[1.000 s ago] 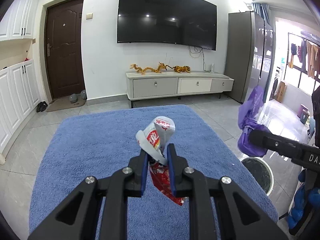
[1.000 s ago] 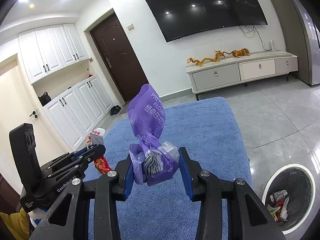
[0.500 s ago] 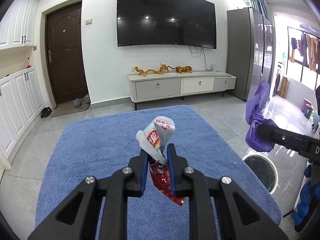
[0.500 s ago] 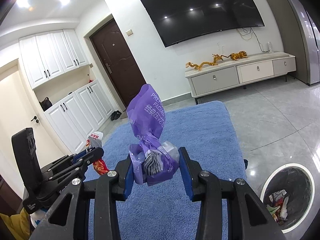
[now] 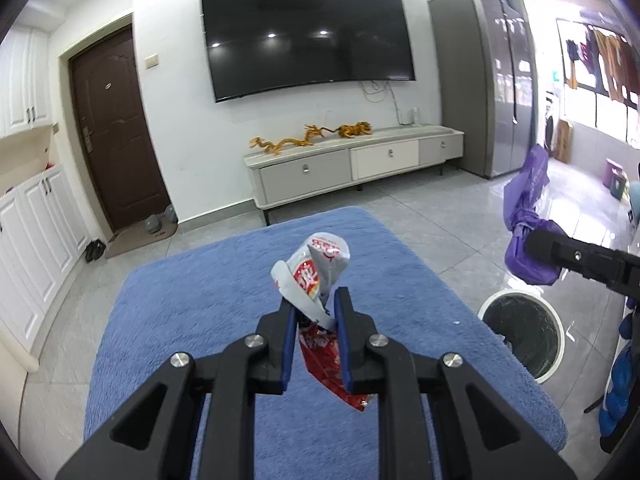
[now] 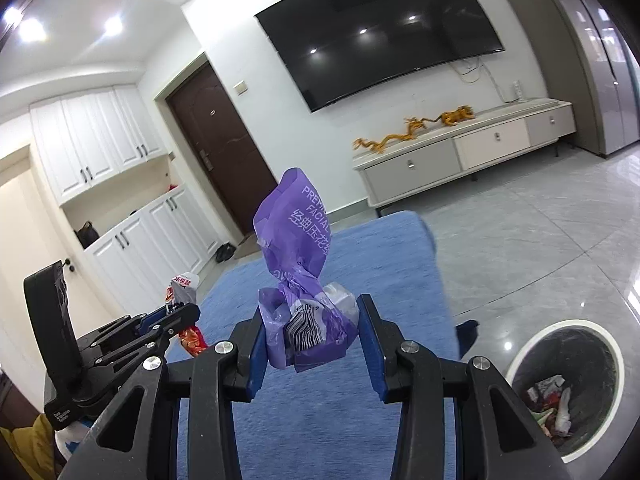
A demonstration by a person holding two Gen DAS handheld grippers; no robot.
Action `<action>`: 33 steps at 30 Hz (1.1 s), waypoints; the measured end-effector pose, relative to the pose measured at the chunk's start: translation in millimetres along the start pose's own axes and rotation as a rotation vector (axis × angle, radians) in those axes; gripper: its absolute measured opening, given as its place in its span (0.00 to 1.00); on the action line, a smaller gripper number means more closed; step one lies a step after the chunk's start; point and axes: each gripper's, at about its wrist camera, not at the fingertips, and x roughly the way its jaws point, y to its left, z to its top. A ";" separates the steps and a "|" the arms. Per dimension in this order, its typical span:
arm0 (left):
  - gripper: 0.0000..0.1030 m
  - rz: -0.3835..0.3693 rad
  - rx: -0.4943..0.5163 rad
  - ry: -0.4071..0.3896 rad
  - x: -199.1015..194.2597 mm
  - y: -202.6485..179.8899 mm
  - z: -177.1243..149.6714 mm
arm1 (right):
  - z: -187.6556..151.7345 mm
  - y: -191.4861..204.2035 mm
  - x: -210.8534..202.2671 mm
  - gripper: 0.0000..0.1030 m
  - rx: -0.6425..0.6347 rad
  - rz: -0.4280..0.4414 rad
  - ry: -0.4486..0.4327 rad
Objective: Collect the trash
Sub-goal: 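Carry the red wrapper and purple bag over the trash bin and open both tools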
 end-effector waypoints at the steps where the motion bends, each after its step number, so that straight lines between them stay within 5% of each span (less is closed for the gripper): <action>1: 0.16 -0.009 0.015 0.002 2.8 -8.4 3.1 | 0.0 -6.2 -4.2 0.37 0.006 -0.018 -0.008; 18: 0.18 -0.289 0.225 0.106 83.0 -174.6 34.8 | -28.5 -148.0 -54.6 0.37 0.243 -0.337 -0.052; 33: 0.26 -0.597 0.092 0.305 178.0 -260.0 40.4 | -61.5 -226.9 -38.7 0.46 0.376 -0.580 0.065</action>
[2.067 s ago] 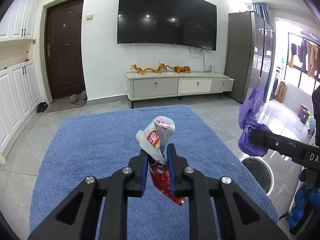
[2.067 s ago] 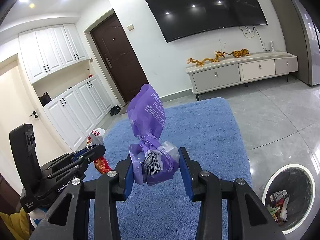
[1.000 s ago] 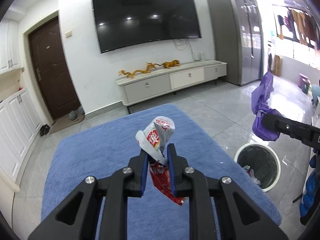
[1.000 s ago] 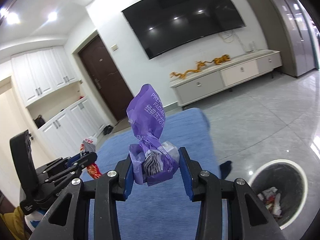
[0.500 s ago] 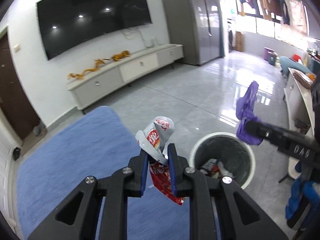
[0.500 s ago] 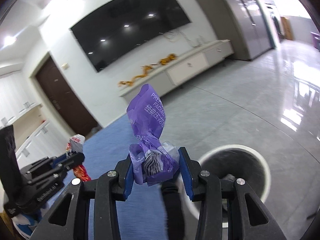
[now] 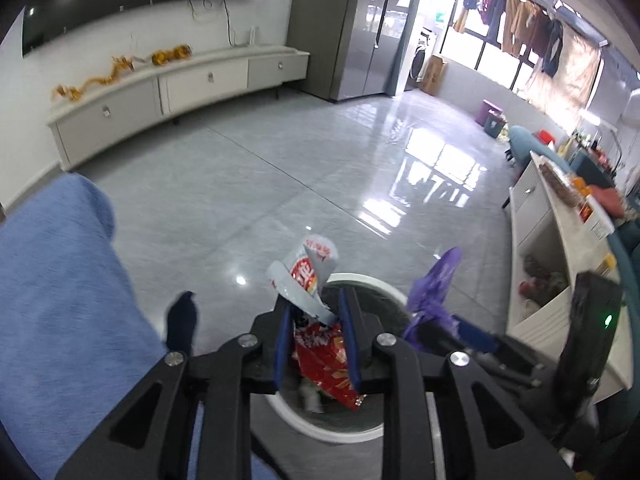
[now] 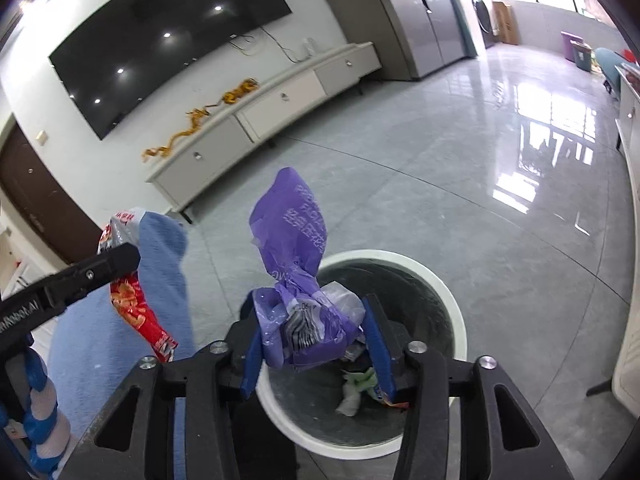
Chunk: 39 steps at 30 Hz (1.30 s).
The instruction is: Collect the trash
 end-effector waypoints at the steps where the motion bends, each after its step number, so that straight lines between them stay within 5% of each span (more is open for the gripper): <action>1: 0.30 -0.014 -0.011 0.007 5.3 -1.2 0.2 | -0.7 -1.6 2.2 0.46 0.002 -0.012 0.005; 3: 0.53 -0.029 -0.031 0.005 10.9 -0.3 1.2 | -0.9 -7.4 5.1 0.50 0.006 -0.034 0.012; 7: 0.54 -0.078 -0.051 0.003 15.8 -1.7 3.4 | -3.2 -9.2 4.5 0.54 0.012 -0.059 0.017; 13: 0.54 -0.052 -0.062 -0.032 -4.1 5.1 2.9 | -3.7 2.7 -3.1 0.57 -0.002 -0.071 0.009; 22: 0.57 0.108 -0.115 -0.126 -79.5 48.1 -31.1 | -7.1 64.4 -33.1 0.74 -0.135 -0.052 -0.060; 30: 0.68 0.306 -0.167 -0.245 -156.8 89.8 -77.5 | -24.6 123.9 -57.6 1.00 -0.245 0.003 -0.123; 39: 0.68 0.443 -0.248 -0.313 -213.5 124.8 -123.2 | -51.2 177.9 -78.1 1.00 -0.389 0.027 -0.191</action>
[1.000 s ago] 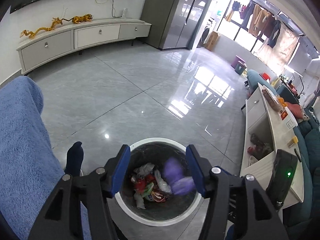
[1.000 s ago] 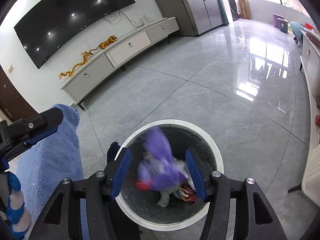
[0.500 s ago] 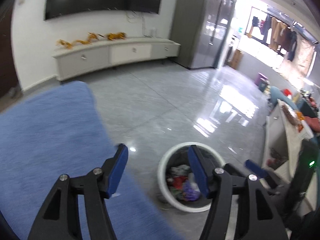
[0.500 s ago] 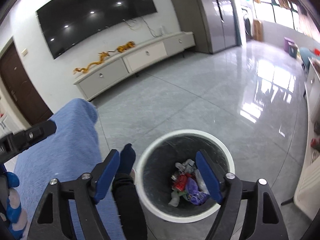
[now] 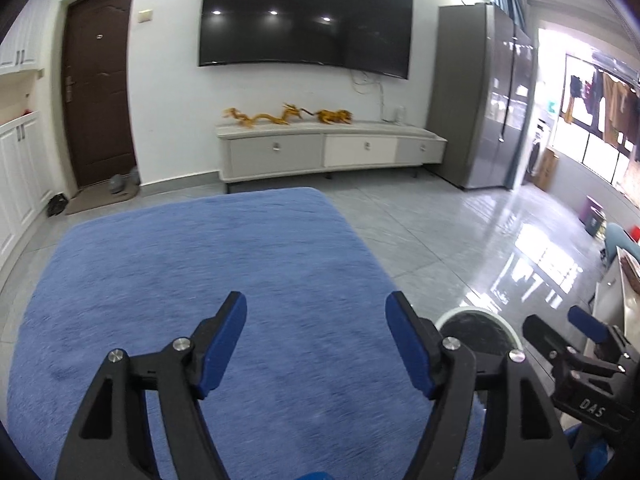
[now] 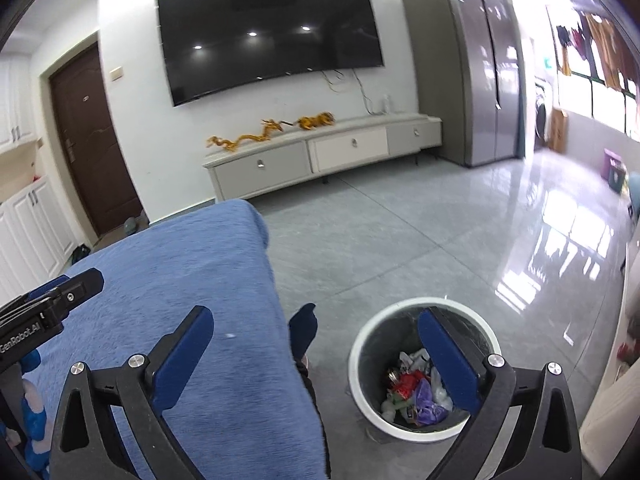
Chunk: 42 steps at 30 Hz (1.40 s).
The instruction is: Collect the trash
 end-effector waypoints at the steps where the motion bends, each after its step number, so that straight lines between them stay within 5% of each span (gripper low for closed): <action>1: 0.68 0.009 -0.006 -0.007 -3.4 4.2 -1.8 | -0.1 5.6 -2.0 1.00 -0.014 -0.001 -0.007; 14: 0.69 0.077 -0.048 -0.069 -34.1 37.4 -10.9 | 1.3 32.3 -13.6 1.00 -0.086 -0.012 -0.054; 42: 0.72 0.142 -0.053 -0.126 -55.9 45.5 -16.3 | -11.8 35.2 -12.2 1.00 -0.065 -0.013 -0.063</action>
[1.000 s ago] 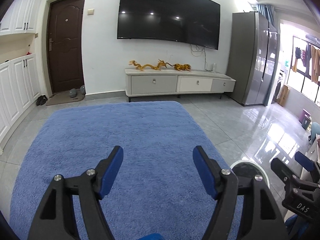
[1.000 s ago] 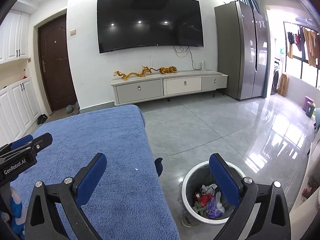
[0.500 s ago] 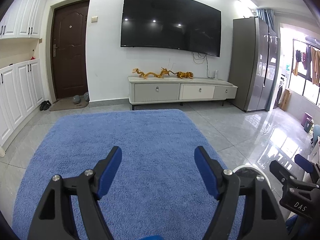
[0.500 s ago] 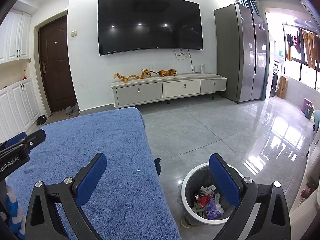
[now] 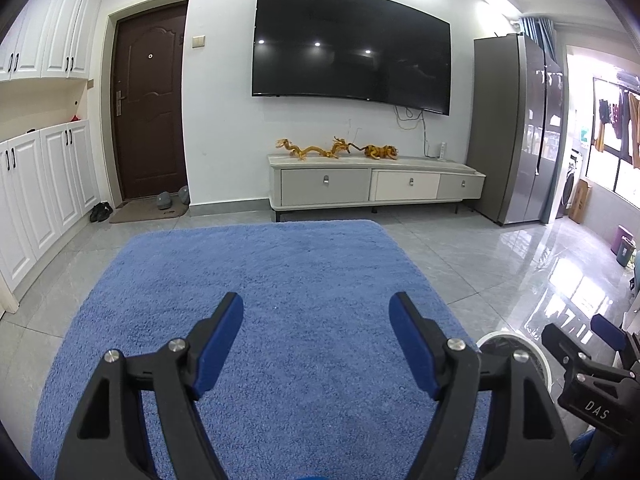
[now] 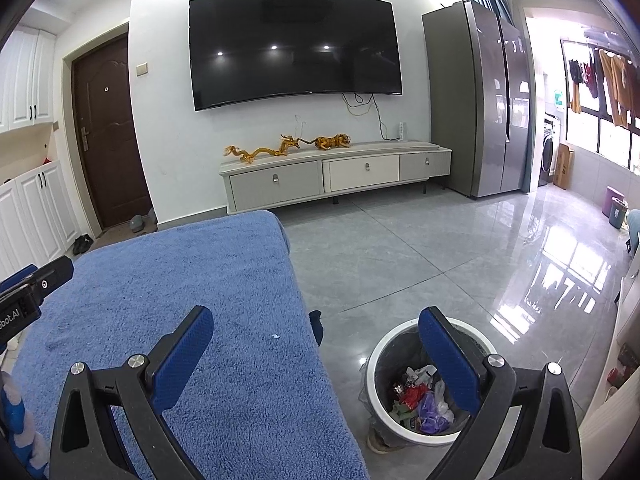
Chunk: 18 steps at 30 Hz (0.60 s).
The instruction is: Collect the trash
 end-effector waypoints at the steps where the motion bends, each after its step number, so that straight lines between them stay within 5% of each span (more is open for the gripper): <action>1: 0.72 0.000 -0.003 0.000 0.2 1.4 0.0 | -0.2 0.8 0.3 1.00 0.000 -0.001 0.000; 18: 0.72 -0.019 -0.013 0.030 6.8 8.0 -2.2 | 0.3 7.9 6.0 1.00 -0.021 -0.008 0.024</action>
